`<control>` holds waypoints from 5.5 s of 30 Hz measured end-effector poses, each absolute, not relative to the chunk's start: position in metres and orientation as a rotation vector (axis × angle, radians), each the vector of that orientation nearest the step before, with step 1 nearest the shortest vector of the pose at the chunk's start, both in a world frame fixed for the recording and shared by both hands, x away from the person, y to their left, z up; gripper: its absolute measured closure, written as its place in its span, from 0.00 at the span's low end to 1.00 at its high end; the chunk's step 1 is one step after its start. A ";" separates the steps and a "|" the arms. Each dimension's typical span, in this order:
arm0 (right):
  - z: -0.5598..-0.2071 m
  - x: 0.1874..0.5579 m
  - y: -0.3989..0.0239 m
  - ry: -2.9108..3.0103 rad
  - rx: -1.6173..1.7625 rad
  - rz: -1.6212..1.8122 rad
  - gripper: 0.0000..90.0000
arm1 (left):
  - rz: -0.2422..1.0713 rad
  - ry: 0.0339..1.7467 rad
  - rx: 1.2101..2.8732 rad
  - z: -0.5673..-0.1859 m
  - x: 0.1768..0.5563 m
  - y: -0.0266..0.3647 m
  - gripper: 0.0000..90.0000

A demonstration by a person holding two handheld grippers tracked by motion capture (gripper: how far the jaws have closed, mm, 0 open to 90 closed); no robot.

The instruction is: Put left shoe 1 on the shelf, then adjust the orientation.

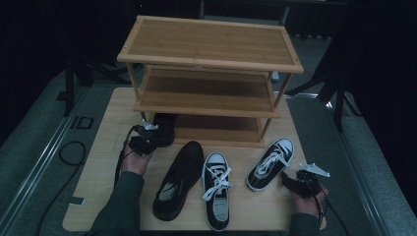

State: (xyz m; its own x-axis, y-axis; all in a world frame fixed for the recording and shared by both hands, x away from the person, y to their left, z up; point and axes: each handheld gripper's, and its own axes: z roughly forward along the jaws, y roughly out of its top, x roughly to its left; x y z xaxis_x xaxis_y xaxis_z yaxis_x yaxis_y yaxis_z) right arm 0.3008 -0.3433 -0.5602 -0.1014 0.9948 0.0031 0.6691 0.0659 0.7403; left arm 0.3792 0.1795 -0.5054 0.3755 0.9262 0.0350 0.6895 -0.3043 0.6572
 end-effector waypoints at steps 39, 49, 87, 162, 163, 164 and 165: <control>-0.560 0.301 -0.344 1.832 1.648 0.814 0.30 | 0.314 1.135 2.045 -0.475 0.333 0.193 0.66; -0.560 0.301 -0.344 1.832 1.649 0.814 0.30 | 0.271 1.058 2.066 -0.461 0.322 0.190 0.64; -0.560 0.301 -0.344 1.833 1.648 0.816 0.30 | 0.137 0.971 2.239 -0.455 0.284 0.159 0.74; -0.560 0.301 -0.344 1.834 1.643 0.815 0.30 | 0.101 1.169 2.063 -0.469 0.309 0.166 0.97; -0.560 0.301 -0.344 1.834 1.643 0.815 0.30 | 0.105 1.168 2.057 -0.467 0.311 0.164 0.97; -0.560 0.301 -0.344 1.834 1.643 0.815 0.30 | 0.105 1.168 2.057 -0.467 0.311 0.164 0.97; -0.560 0.301 -0.344 1.834 1.643 0.815 0.30 | 0.109 1.168 2.057 -0.466 0.312 0.163 0.97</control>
State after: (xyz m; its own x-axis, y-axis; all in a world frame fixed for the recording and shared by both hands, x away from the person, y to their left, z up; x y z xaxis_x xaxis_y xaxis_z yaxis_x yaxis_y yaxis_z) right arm 0.3013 -0.3442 -0.5602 -0.1098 0.9940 0.0006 0.6664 0.0732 0.7420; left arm 0.3118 0.1634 -0.4663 0.5789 0.7673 -0.2760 0.7029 -0.2978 0.6460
